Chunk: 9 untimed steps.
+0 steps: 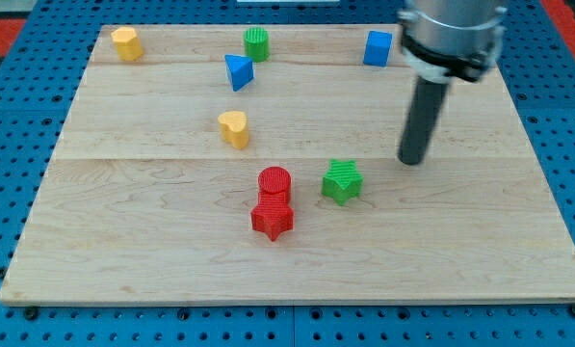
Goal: Move the green star into the red blocks
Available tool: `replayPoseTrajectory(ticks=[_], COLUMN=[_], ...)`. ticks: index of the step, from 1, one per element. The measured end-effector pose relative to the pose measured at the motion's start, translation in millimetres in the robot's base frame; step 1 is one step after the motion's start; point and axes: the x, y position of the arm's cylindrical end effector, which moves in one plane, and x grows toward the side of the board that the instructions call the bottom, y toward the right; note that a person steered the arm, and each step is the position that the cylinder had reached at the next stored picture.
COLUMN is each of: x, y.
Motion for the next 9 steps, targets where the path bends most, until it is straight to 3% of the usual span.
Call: replayPoseTrajectory(ticks=[1, 3, 5, 7, 8, 9], x=[61, 13, 31, -10, -12, 29], y=[-39, -61, -50, -32, -60, -113])
